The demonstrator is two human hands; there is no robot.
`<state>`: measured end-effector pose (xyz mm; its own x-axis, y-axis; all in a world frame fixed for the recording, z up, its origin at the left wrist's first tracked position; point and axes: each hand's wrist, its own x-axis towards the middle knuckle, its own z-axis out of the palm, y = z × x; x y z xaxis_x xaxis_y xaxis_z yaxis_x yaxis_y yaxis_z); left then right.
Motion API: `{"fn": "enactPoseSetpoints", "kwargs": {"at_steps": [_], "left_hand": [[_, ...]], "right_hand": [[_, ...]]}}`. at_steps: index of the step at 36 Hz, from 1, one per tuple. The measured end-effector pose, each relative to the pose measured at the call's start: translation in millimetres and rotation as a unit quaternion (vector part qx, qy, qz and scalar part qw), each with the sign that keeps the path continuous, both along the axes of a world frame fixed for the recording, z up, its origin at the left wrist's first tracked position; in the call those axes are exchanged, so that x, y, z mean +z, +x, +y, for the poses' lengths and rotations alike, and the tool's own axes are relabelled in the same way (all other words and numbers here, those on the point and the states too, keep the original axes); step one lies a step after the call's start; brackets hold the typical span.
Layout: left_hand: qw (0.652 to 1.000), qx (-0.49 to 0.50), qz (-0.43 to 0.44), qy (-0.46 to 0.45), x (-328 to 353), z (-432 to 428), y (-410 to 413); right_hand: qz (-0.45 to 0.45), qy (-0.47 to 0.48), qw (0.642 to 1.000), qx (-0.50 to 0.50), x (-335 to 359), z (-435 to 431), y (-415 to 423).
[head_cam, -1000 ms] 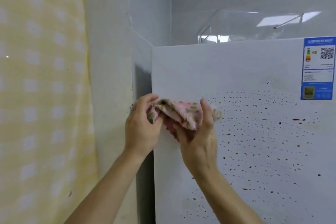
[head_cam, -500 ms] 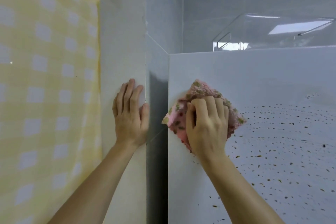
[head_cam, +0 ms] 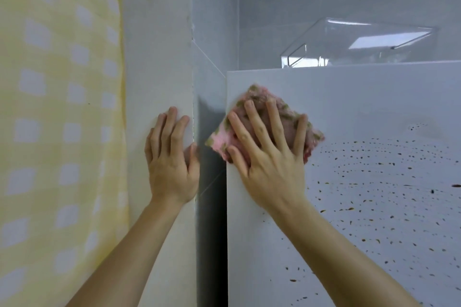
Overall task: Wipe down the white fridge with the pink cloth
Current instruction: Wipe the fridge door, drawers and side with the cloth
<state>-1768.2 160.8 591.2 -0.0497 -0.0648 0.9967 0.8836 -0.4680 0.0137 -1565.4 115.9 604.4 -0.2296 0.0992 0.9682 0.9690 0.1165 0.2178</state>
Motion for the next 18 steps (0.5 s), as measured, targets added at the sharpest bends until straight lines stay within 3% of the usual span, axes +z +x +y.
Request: {"fn": "enactPoseSetpoints", "kwargs": {"at_steps": [8, 15, 18], "left_hand": [[1.0, 0.015, 0.001, -0.007, 14, -7, -3], [1.0, 0.009, 0.008, -0.006, 8, -5, -4], [1.0, 0.003, 0.001, 0.0, 9, -3, -4]], "right_hand": [[0.05, 0.011, 0.999, 0.002, 56, 10, -34], [0.143, -0.026, 0.989, 0.016, -11, 4, -36], [0.135, -0.051, 0.989, 0.016, -61, -9, -32]]}}
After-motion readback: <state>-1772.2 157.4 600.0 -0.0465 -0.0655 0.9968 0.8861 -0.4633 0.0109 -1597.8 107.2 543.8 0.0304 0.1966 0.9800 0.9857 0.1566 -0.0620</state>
